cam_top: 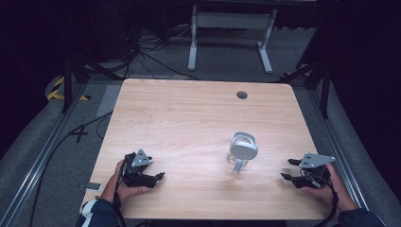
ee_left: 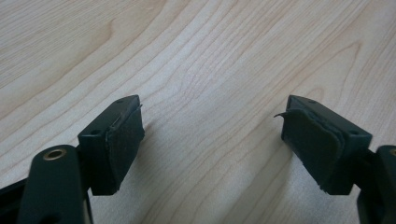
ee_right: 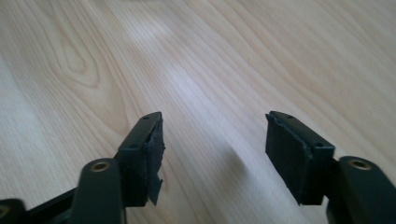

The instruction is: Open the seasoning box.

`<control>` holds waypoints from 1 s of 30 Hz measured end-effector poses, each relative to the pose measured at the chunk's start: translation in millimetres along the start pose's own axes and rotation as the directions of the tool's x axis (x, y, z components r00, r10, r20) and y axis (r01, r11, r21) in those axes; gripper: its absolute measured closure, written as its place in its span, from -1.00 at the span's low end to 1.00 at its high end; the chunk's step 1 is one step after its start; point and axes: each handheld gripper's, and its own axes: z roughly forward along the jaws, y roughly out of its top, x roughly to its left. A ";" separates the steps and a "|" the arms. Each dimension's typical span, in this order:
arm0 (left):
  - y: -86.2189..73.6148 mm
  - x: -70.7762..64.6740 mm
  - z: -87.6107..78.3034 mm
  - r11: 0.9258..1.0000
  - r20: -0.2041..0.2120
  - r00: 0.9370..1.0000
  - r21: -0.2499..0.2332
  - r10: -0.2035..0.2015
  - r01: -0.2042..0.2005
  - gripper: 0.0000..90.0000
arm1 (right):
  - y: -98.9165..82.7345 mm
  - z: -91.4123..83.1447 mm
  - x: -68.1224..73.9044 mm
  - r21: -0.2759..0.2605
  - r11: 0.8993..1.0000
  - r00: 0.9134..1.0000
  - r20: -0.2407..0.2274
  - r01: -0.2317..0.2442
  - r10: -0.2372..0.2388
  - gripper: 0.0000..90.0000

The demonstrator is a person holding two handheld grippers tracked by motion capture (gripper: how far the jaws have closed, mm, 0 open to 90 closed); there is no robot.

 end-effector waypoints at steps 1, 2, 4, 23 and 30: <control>0.9 0.8 0.1 1.000 0.000 1.000 0.008 0.013 -0.013 -0.57 | -4.7 -0.1 -0.3 -0.002 1.000 1.000 0.000 -0.018 0.018 -0.22; 1.4 0.6 0.9 1.000 0.003 1.000 0.008 0.009 -0.009 -0.59 | -9.1 0.1 -0.4 -0.002 1.000 1.000 0.001 -0.032 0.032 -0.25; 2.8 0.8 2.7 1.000 0.012 1.000 0.009 0.011 -0.011 -0.61 | -16.5 -1.6 -0.2 -0.024 0.998 0.998 -0.003 -0.063 0.063 -0.27; 11.2 0.8 10.9 0.999 0.028 0.999 0.017 0.038 -0.039 -0.69 | -33.6 -2.9 -2.7 -0.076 0.976 0.979 -0.019 -0.205 0.204 -0.54; 11.6 0.5 10.7 0.999 0.033 0.999 0.023 0.033 -0.034 -0.69 | -33.4 -2.6 -3.2 -0.072 0.976 0.979 -0.018 -0.206 0.205 -0.56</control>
